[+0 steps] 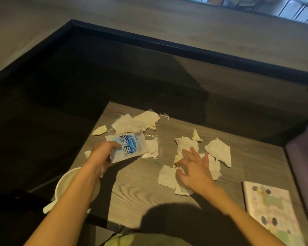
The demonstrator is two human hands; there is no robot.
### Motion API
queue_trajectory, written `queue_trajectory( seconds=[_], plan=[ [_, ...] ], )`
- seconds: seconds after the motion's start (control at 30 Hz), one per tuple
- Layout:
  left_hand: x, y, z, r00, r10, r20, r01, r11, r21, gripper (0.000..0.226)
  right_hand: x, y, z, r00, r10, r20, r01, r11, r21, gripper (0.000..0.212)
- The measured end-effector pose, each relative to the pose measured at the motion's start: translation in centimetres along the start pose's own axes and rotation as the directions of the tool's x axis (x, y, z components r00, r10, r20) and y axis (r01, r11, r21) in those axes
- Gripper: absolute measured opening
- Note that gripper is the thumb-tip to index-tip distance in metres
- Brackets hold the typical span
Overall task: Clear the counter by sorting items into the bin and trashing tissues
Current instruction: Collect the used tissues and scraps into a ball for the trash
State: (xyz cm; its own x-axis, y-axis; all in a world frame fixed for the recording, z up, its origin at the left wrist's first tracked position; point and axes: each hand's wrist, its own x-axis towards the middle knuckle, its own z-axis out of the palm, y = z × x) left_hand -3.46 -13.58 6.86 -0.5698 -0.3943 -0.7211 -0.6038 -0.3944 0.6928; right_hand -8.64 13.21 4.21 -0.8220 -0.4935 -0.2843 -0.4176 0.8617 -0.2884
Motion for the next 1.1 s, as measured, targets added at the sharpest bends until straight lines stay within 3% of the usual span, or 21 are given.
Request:
queue_trajectory(
  seconds=[0.13, 0.23, 0.37, 0.5, 0.6, 0.73, 0.8, 0.9, 1.0, 1.1],
  plan=[
    [-1.4, 0.1, -1.2, 0.996, 0.078, 0.033, -0.077, 0.997, -0.024, 0.019, 2.4, -3.0, 0.1, 0.99, -0.058, -0.132, 0.077, 0.987, 0.144, 0.027],
    [-2.3, 0.3, -1.4, 0.992, 0.094, 0.082, -0.097, 0.994, 0.044, 0.031, 5.4, -5.6, 1.1, 0.991, -0.111, -0.074, 0.124, 0.971, 0.204, 0.035],
    [-3.0, 0.6, -1.9, 0.987, 0.072, 0.141, -0.07, 0.997, -0.019, 0.023, 8.5, -8.1, 1.7, 0.997, -0.036, 0.063, 0.023, 0.981, 0.195, 0.058],
    [-3.0, 0.6, -2.5, 0.984, 0.039, 0.176, -0.015, 0.991, -0.133, 0.021, 8.4, -8.4, 1.6, 0.995, 0.078, 0.067, -0.085, 0.991, 0.1, 0.077],
    [-2.9, 0.7, -2.3, 0.968, 0.011, 0.252, 0.036, 0.983, -0.18, 0.013, 7.8, -7.7, 1.1, 0.982, 0.187, 0.041, -0.189, 0.979, 0.071, 0.072],
    [-2.6, 0.8, -0.9, 0.954, -0.006, 0.299, 0.053, 0.987, -0.15, 0.019, 7.0, -6.1, -0.1, 0.936, 0.308, 0.168, -0.341, 0.912, 0.229, 0.057],
    [-2.3, 0.6, -0.5, 0.95, -0.015, 0.312, 0.06, 0.989, -0.136, 0.022, 6.3, -5.0, -1.7, 0.922, 0.291, 0.253, -0.373, 0.844, 0.385, 0.045],
    [-2.0, 0.2, 0.2, 0.953, -0.032, 0.302, 0.061, 0.994, -0.086, 0.023, 4.9, -3.0, -5.2, 0.89, 0.234, 0.393, -0.447, 0.62, 0.645, 0.017],
    [-1.7, -0.5, 0.9, 0.95, -0.101, 0.294, 0.116, 0.993, -0.035, 0.026, 3.7, -1.2, -7.3, 0.815, 0.176, 0.552, -0.556, 0.507, 0.659, 0.014],
    [-1.4, -1.5, 2.0, 0.934, -0.178, 0.309, 0.19, 0.982, -0.01, 0.034, 3.0, -0.4, -7.3, 0.773, 0.131, 0.621, -0.615, 0.392, 0.684, 0.025]
  ],
)
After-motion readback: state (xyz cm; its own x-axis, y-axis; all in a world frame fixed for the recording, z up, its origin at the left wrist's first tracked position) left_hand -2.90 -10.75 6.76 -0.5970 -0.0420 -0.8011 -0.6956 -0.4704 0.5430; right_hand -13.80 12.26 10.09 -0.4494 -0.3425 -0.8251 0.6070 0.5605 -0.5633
